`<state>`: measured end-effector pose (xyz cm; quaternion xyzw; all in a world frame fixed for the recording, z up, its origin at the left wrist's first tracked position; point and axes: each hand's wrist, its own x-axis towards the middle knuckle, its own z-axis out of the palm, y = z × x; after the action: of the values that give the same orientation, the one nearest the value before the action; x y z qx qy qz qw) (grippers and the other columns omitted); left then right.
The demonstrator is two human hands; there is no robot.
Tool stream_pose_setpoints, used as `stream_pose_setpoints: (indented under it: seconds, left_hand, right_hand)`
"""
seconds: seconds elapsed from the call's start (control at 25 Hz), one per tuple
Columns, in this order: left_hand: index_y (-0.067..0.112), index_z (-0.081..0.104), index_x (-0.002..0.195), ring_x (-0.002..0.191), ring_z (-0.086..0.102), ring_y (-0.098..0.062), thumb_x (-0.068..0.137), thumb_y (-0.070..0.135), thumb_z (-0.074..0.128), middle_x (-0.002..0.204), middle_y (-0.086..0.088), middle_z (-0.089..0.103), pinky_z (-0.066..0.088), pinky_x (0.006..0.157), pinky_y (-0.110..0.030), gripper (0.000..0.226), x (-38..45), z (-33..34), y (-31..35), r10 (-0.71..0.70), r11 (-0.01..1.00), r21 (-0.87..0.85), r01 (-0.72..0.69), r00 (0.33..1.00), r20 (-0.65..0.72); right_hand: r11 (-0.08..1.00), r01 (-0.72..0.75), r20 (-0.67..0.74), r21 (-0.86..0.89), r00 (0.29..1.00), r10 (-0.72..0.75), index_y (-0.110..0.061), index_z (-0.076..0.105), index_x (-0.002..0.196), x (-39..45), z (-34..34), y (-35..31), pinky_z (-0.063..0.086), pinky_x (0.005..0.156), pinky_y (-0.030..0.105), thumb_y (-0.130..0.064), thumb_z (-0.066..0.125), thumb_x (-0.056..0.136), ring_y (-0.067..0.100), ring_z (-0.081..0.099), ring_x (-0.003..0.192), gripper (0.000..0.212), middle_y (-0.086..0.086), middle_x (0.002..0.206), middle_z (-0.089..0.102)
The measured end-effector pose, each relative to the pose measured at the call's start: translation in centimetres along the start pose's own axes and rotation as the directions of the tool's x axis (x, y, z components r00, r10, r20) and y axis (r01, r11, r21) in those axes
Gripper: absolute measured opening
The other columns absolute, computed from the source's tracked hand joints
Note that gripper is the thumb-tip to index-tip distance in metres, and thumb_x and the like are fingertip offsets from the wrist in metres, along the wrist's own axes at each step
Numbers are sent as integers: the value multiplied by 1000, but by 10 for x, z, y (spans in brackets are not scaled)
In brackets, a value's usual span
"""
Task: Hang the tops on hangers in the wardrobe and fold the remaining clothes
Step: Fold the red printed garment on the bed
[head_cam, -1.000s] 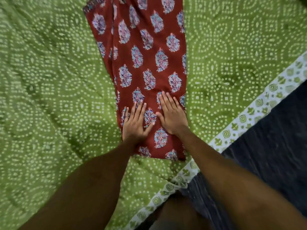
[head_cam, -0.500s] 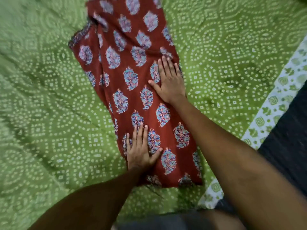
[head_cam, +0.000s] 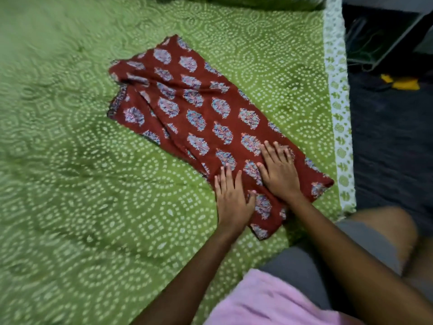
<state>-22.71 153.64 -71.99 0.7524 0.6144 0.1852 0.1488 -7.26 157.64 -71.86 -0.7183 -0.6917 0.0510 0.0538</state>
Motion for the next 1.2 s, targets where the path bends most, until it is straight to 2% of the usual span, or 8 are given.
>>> stream_pose_setpoints:
  seconds: [0.12, 0.2, 0.28, 0.36, 0.56, 0.76, 1.0, 1.2]
  left_hand:
    - [5, 45, 134, 137, 28, -21, 84, 29, 55, 149, -14, 30, 14, 114, -27, 56, -12, -30, -40, -223, 894, -421, 154, 967, -120]
    - [6, 48, 129, 120, 47, -16, 86, 15, 58, 136, -12, 48, 36, 106, -28, 45, 2, -49, -52, -562, 402, -849, 344, 825, 68]
    - [3, 50, 124, 95, 58, -16, 93, 6, 47, 116, -14, 60, 49, 83, -24, 31, 27, -64, -59, -645, -98, -916, 389, 676, 356]
    - [0, 53, 117, 85, 58, -16, 98, 5, 36, 102, -12, 62, 48, 75, -21, 26, 43, -78, -59, -586, -344, -852, 396, 618, 524]
    - [11, 58, 77, 70, 55, -12, 98, 11, 36, 64, 1, 65, 44, 62, -19, 30, 60, -95, -52, -551, -313, -811, 494, 601, 579]
    - [11, 59, 79, 65, 59, -16, 99, 26, 38, 71, -5, 64, 51, 59, -24, 32, 59, -93, -44, -455, -186, -669, 719, 541, 708]
    - [6, 61, 89, 58, 68, -13, 97, 18, 45, 68, -6, 71, 58, 60, -25, 21, 61, -75, -30, -552, -505, -785, 359, 564, 613]
    - [8, 57, 85, 43, 60, -6, 100, 22, 41, 59, -2, 68, 45, 37, -14, 26, 79, -82, -20, -607, -527, -806, 267, 546, 578]
  right_hand:
    - [948, -243, -9, 206, 968, 250, -7, 40, 139, -7, -2, -45, 8, 116, 38, -47, 37, 94, 26, 21, 142, 61, 9, 150, 33]
    - [807, -257, 68, 532, 963, 262, -8, 53, 126, 0, -6, -87, 27, 109, 36, -45, 60, 86, 27, 40, 131, 54, 10, 136, 49]
    - [776, -126, 51, 618, 991, 120, -11, 60, 118, -4, -2, -119, 36, 99, 35, -54, 63, 76, 23, 49, 118, 60, 7, 123, 58]
    - [824, 1, -55, 567, 998, 37, -12, 63, 113, -7, 9, -127, 35, 95, 34, -57, 55, 74, 23, 51, 113, 60, 4, 118, 62]
    - [620, -23, -118, 784, 975, 186, 3, 69, 101, -1, 13, -110, 41, 88, 23, -4, 64, 84, 30, 60, 99, 20, 16, 100, 68]
    - [470, -79, 16, 879, 990, 137, 2, 66, 110, 2, 13, -101, 40, 91, 23, -4, 57, 90, 21, 56, 102, 23, 14, 108, 65]
    - [339, -173, 198, 925, 979, -40, 2, 61, 118, 5, 11, -70, 35, 97, 15, -6, 54, 92, 12, 51, 111, 27, 5, 115, 60]
    - [351, -133, 159, 927, 986, -44, 5, 62, 115, 7, 13, -66, 36, 95, 10, -2, 56, 90, 12, 52, 108, 26, 12, 115, 62]
